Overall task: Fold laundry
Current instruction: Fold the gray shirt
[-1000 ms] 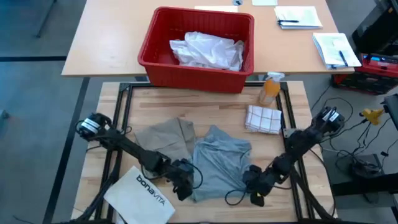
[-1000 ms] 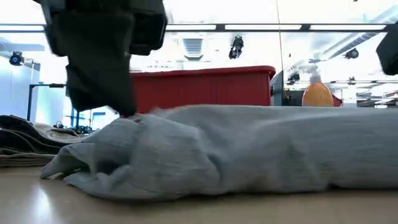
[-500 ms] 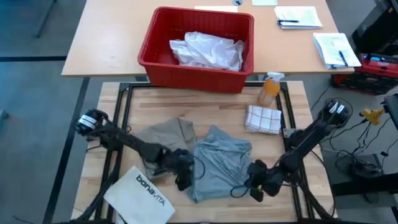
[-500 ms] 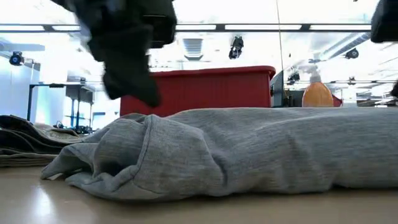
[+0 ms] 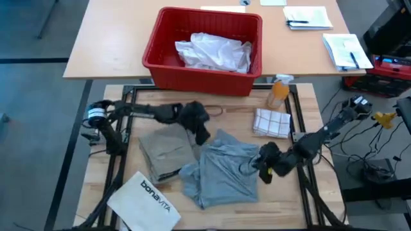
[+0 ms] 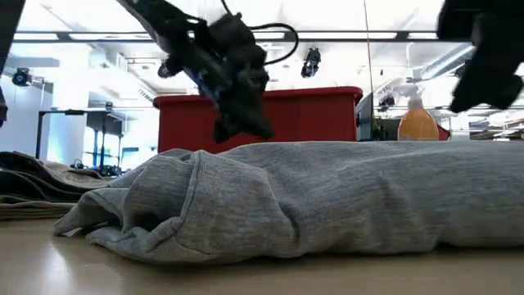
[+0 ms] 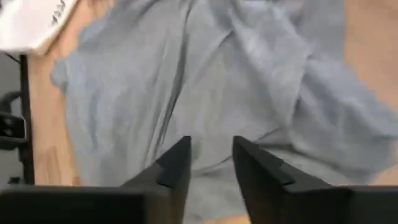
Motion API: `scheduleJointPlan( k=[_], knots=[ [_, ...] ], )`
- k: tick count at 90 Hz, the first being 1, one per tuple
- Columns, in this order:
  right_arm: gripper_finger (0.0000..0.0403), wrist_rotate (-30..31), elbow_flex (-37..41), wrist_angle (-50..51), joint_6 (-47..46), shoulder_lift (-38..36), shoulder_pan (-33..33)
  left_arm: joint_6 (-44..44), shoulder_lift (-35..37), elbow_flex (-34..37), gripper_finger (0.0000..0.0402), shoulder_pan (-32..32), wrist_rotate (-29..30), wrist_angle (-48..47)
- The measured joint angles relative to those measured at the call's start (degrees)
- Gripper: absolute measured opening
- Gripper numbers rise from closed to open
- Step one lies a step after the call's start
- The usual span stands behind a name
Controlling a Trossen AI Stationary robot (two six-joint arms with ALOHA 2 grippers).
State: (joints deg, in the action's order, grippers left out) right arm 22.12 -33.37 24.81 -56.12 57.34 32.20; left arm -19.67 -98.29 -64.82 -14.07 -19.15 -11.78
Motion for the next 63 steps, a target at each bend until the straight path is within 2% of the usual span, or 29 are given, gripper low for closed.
scheduleJointPlan(
  k=[8,17,30,38,49,63],
  knots=[
    [0.0168,-5.63,1.75,-0.24,4.41,-4.25,-5.1,3.34,-1.72,-3.57,0.0046,-1.49,0.35,-3.51],
    [0.0195,-10.39,3.08,0.08,10.3,-7.05,-10.26,4.09,-4.94,-7.56,0.0094,-1.73,1.43,-6.79],
    [0.0204,-12.86,3.25,-1.03,18.61,-6.9,-18.71,5.78,-10.72,-12.25,0.0169,-0.62,1.46,-8.76],
    [0.0199,-17.28,3.02,-2.29,21.45,-5.63,-23.95,2.94,-13.4,-14.73,0.0203,-0.48,0.64,-10.59],
    [0.0185,-19.93,3.13,-2.87,23.4,-4.05,-28.04,4.86,-15.59,-16.58,0.0219,-0.33,2.12,-14.15],
    [0.0165,-20.04,3.15,-4.21,24.83,-1.74,-30.73,10.62,-16.07,-15.52,0.0203,2.3,5.96,-13.66]
  ],
)
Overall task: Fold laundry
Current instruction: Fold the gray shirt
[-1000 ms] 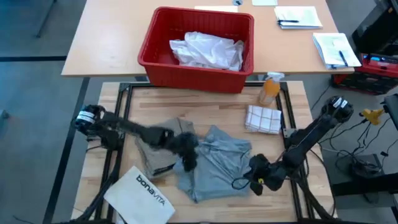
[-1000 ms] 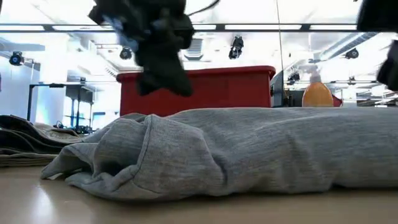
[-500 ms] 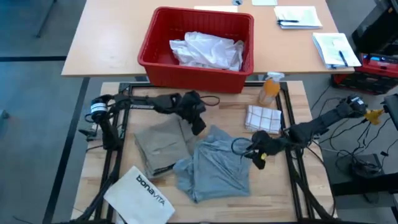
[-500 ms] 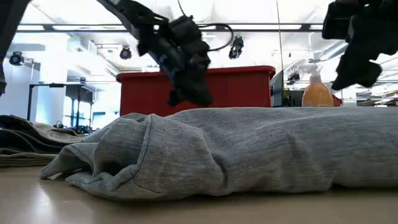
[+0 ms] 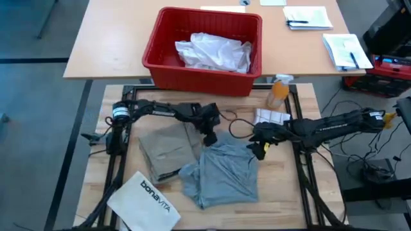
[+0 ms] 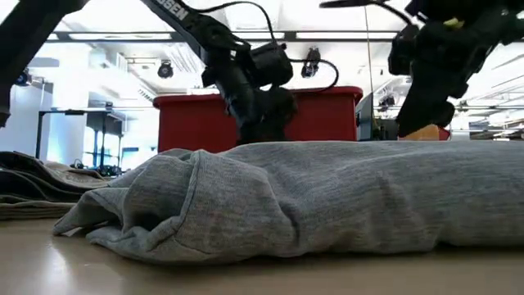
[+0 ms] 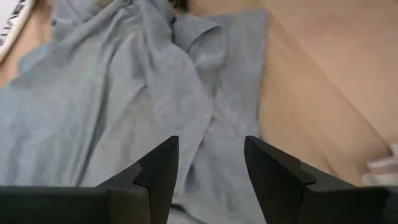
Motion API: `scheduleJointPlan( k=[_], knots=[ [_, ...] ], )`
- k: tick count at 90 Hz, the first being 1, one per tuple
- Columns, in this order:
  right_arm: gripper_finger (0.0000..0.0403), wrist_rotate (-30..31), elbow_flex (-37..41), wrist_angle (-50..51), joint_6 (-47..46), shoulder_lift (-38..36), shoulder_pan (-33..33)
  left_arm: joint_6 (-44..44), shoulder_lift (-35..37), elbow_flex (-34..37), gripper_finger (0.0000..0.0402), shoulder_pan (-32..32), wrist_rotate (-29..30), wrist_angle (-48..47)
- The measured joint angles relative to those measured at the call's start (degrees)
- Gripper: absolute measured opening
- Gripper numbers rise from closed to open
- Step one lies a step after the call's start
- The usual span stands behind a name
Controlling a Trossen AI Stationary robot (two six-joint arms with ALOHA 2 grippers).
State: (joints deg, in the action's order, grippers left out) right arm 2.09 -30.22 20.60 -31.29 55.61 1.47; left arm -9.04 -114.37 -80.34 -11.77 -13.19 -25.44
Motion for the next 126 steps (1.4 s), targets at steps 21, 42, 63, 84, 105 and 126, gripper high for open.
scheduleJointPlan(
  k=[21,42,63,84,105,126],
  knots=[
    [0.0134,-0.09,0.0,-4.18,1.81,3.86,-0.39,4.9,0.02,1.84,0.0159,2.66,5.02,5.91],
    [0.0108,-0.68,0.05,-8.24,3.13,7.15,-0.39,7.72,0.04,2.34,0.0129,4.16,8.28,5.91],
    [0.0074,-4.19,0.05,-19.95,13.31,9.65,-0.31,8.37,0.04,3.3,0.013,4.27,7.8,7.9],
    [0.0006,-8.63,2.33,-28.35,15.51,17.61,3.76,6.96,0.07,5.31,0.0153,4.24,6.93,10.05],
    [0.0002,-8.17,5.75,-41.92,20.87,27.7,7.54,7.02,0.09,5.49,0.0169,4.42,6.6,12.5],
    [0.0,-8.12,7.5,-54.35,20.78,37.2,7.52,7.93,0.09,5.5,0.0165,4.44,8.98,12.63]
  ],
)
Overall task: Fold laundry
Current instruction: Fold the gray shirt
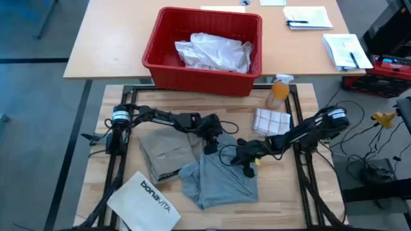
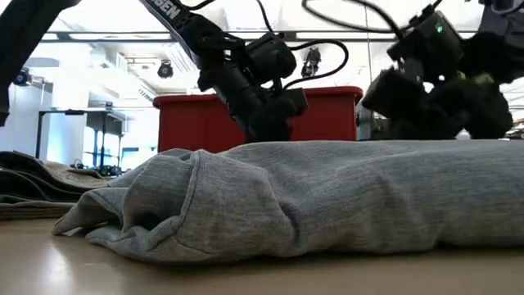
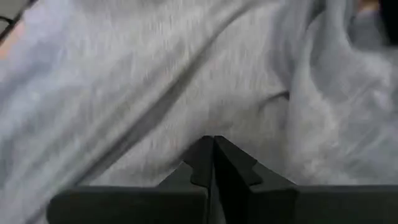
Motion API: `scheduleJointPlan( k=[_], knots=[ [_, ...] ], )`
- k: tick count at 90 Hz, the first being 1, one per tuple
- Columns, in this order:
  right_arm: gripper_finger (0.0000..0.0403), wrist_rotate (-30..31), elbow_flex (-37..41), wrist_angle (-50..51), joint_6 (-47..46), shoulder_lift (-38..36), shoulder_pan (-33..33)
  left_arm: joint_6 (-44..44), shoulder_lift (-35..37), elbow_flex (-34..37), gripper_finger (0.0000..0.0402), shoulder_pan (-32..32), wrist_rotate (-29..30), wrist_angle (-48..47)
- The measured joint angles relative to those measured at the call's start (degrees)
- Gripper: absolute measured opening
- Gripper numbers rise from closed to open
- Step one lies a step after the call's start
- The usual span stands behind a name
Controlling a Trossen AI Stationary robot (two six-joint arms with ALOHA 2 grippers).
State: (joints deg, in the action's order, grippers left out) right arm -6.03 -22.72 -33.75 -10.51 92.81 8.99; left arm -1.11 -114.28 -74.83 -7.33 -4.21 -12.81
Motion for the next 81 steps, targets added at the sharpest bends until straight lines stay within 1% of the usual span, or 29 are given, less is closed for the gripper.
scheduleJointPlan(
  k=[14,20,37,42,53,60,68,74,78,81],
  knots=[
    [0.0,-0.36,-0.03,-3.08,-1.47,2.64,0.02,1.2,0.0,0.42,0.0153,0.0,0.04,-0.03],
    [0.0,-0.38,-0.05,-3.24,-1.46,2.89,0.02,1.74,0.01,0.42,0.015,-0.04,-1.21,0.03],
    [0.0,-0.38,-0.05,-3.18,-1.46,2.94,0.0,1.84,-0.44,0.59,0.0151,0.05,-1.12,-0.18],
    [0.0,-0.38,-0.05,-3.1,-1.46,2.94,0.0,1.52,-0.53,0.97,0.0153,-0.05,0.88,-0.32],
    [0.0,-0.38,-0.05,-2.98,-1.46,2.94,0.0,2.47,-0.59,1.12,0.0154,-0.74,8.97,-0.73],
    [0.0,-0.38,-0.05,-2.93,-1.48,2.94,0.0,3.22,-0.57,0.97,0.0149,-2.0,12.46,-1.19],
    [0.0,-0.25,-0.05,-2.84,-1.75,2.92,0.0,2.93,-0.51,0.81,0.014,-4.44,14.41,-1.41],
    [0.0,-0.04,-0.05,-2.81,-2.12,2.92,0.0,0.96,-0.33,0.81,0.0131,-6.66,15.4,-2.53],
    [0.0,0.01,-0.05,-2.8,-2.33,2.93,0.0,-0.63,-0.25,0.77,0.0126,-8.16,14.48,-3.38],
    [0.0,0.01,-0.05,-2.78,-2.4,2.92,0.0,-0.94,-0.06,0.77,0.0121,-9.17,11.37,-4.32]
  ],
)
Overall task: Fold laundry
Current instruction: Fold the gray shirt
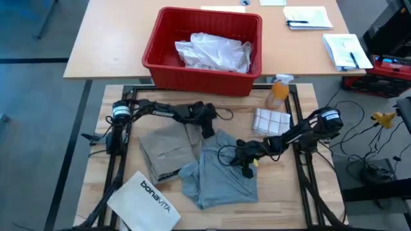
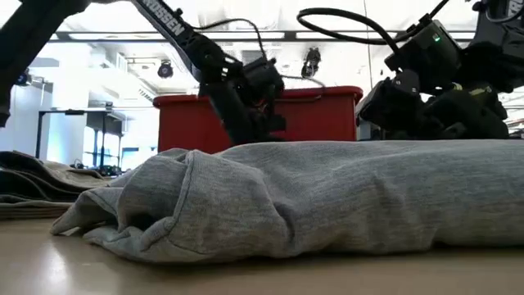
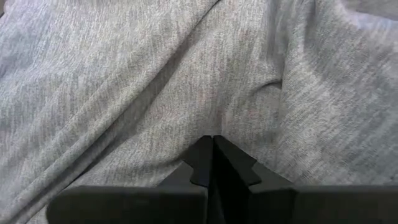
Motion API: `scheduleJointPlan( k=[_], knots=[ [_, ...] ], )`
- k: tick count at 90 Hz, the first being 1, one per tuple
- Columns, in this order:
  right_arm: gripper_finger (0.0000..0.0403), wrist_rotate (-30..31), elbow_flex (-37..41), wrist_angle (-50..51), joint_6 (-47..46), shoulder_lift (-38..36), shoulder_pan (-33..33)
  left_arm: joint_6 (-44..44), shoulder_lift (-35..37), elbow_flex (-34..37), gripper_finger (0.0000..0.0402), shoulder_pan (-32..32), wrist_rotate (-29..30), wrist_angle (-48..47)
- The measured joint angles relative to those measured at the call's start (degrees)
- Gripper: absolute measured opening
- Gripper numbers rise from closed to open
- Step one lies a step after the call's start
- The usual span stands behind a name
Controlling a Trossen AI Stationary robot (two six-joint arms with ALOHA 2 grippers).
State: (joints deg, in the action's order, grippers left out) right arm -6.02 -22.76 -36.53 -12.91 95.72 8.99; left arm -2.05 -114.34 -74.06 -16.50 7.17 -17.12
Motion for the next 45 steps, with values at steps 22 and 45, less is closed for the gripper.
scheduleJointPlan(
  k=[22,45],
  knots=[
    [0.0,0.0,0.0,0.08,-0.04,0.0,0.0,11.47,1.22,-0.05,0.0101,3.26,-29.14,1.91],
    [0.0,0.02,0.02,0.15,0.03,0.02,0.0,11.8,0.67,-0.04,0.0117,9.66,-18.06,1.69]
  ],
)
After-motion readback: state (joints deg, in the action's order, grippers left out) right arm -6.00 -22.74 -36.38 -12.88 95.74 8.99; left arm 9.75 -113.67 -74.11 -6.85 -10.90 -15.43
